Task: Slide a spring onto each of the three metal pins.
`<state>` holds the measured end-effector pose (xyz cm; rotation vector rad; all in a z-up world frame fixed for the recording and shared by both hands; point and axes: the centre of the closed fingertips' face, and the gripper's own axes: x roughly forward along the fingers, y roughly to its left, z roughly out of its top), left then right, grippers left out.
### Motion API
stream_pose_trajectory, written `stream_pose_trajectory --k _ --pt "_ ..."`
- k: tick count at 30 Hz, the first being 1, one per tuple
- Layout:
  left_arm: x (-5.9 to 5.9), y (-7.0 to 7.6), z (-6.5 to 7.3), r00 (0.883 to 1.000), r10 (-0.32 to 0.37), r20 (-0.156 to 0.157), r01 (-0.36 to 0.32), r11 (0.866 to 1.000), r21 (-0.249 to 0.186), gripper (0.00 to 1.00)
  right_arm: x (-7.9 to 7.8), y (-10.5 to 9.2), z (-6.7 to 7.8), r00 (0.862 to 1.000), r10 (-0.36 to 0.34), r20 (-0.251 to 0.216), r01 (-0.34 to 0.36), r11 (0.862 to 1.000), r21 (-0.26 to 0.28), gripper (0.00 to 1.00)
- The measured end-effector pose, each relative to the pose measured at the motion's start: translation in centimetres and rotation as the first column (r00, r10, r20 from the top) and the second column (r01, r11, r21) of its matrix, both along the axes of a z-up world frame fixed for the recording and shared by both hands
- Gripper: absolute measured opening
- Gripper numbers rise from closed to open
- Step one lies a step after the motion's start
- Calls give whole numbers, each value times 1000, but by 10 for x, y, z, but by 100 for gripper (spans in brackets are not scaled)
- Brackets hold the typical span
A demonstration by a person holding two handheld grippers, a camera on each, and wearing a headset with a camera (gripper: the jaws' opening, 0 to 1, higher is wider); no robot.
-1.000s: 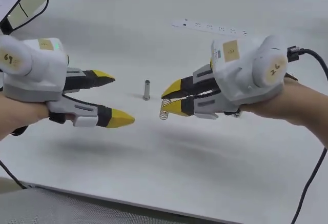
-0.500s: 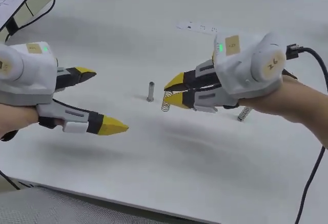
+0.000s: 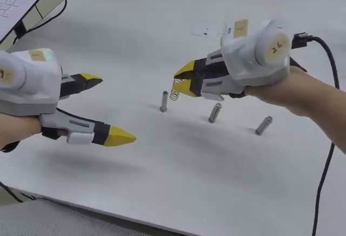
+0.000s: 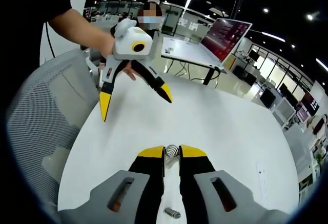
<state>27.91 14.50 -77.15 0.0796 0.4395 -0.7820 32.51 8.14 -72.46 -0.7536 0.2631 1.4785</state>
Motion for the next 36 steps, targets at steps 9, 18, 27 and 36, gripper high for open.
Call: stream_pose_trajectory --k 9,18,27,36 --pt "0 0 1 1000 5 2 -5 1000 -1 98 13 9 -1 1000 -18 0 18 1000 2 7" --pt "1 -2 2 1000 2 6 -2 1000 -4 98 20 9 -10 999 -45 -25 44 999 -14 7" --pt "0 0 0 1000 6 2 -6 1000 -5 98 20 17 -19 998 -50 -41 49 999 -23 7" --pt "-3 4 -2 1000 12 -5 -12 1000 -3 98 21 20 -28 997 -51 -52 49 998 -39 7"
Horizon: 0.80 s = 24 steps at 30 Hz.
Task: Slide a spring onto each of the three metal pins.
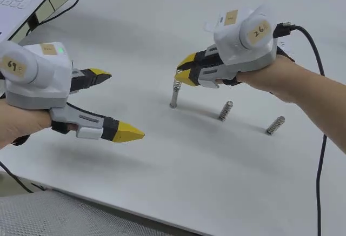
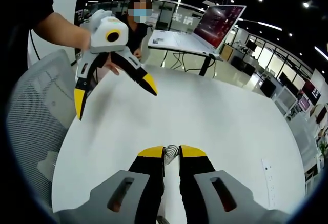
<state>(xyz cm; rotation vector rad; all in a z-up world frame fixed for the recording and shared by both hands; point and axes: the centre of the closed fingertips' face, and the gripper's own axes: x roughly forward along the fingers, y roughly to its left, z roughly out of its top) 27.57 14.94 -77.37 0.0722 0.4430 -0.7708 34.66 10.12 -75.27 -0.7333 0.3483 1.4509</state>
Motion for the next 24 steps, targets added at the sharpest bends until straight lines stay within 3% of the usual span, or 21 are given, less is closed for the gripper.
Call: stream_pose_trajectory --k 19,24 --pt "-2 2 -2 1000 8 -8 -8 1000 1 98 2 -1 -16 1000 -10 -27 9 999 -32 8" --pt "-3 0 -2 1000 6 -10 -6 1000 0 98 2 -2 -25 999 -13 -39 11 999 -49 8"
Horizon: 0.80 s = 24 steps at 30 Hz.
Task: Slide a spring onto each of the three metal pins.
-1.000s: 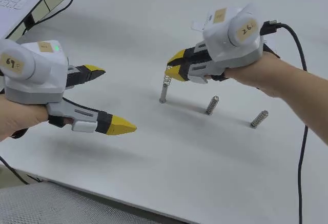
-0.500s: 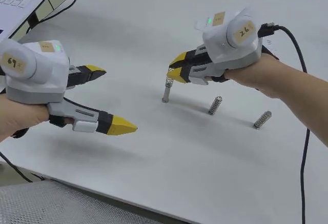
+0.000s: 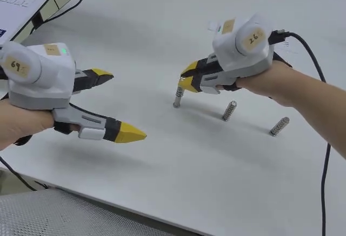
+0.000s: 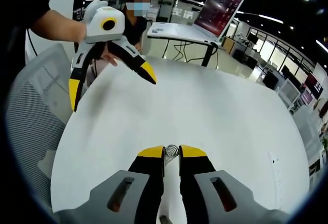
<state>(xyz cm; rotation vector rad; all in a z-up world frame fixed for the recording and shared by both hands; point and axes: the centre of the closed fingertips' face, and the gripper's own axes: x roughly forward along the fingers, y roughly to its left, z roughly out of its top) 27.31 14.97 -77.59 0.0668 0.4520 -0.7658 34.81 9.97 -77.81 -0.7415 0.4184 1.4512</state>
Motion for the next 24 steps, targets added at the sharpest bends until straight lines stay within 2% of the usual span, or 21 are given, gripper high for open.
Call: stream_pose_trajectory --k 13,22,24 --pt "1 4 0 1000 21 2 -21 1000 -8 98 -2 -1 -21 1000 -4 -16 4 999 -34 8" --pt "6 -1 4 1000 19 13 -19 1000 -20 98 -6 -2 -31 1000 0 -17 -1 998 -55 8" --pt "6 -2 4 1000 17 13 -17 1000 -19 98 -6 -1 -30 1000 -4 -16 3 999 -46 8"
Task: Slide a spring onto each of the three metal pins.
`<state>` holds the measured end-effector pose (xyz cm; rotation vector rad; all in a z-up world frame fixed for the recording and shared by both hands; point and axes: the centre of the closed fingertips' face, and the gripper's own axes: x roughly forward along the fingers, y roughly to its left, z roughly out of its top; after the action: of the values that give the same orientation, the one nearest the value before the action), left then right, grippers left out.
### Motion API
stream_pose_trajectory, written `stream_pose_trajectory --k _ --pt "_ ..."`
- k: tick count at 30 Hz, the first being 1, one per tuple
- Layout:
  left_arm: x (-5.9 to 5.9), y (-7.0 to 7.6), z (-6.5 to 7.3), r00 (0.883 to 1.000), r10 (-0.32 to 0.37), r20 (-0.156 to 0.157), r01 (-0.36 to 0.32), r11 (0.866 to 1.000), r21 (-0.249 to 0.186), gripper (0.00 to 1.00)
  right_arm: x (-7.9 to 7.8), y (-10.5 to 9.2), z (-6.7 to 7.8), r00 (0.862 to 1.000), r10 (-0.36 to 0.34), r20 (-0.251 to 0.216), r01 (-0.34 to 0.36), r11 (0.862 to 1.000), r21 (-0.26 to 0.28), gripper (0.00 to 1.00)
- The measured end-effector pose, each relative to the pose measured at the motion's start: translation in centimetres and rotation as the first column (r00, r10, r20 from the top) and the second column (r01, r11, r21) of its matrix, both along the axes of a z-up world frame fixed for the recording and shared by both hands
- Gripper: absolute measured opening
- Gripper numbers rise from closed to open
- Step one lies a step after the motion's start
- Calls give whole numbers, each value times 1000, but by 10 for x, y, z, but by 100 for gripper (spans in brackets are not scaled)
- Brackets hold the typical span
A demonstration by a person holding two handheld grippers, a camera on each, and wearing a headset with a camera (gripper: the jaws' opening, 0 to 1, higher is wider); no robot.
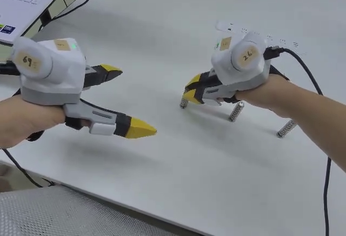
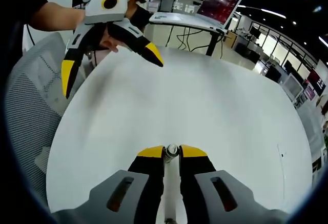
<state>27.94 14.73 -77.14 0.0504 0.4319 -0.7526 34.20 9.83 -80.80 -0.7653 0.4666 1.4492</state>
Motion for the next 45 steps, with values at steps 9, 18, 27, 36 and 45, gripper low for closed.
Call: stream_pose_trajectory --k 9,18,27,36,45 --pt "2 -5 5 1000 -3 5 3 1000 -3 98 6 -2 4 1000 -26 16 26 1000 14 19" --pt "7 -14 17 1000 -2 24 3 1000 -22 98 2 -13 42 996 -85 16 82 986 144 28" --pt "6 -27 24 999 -26 31 27 999 -20 98 -14 -34 55 993 -118 -18 119 969 215 39" --pt "9 -32 30 999 -24 39 25 1000 -8 96 -33 -76 61 977 -207 -52 214 936 281 48" --pt "5 -45 40 997 -21 75 22 1000 -16 98 -43 -131 68 939 -321 -127 345 867 359 58"
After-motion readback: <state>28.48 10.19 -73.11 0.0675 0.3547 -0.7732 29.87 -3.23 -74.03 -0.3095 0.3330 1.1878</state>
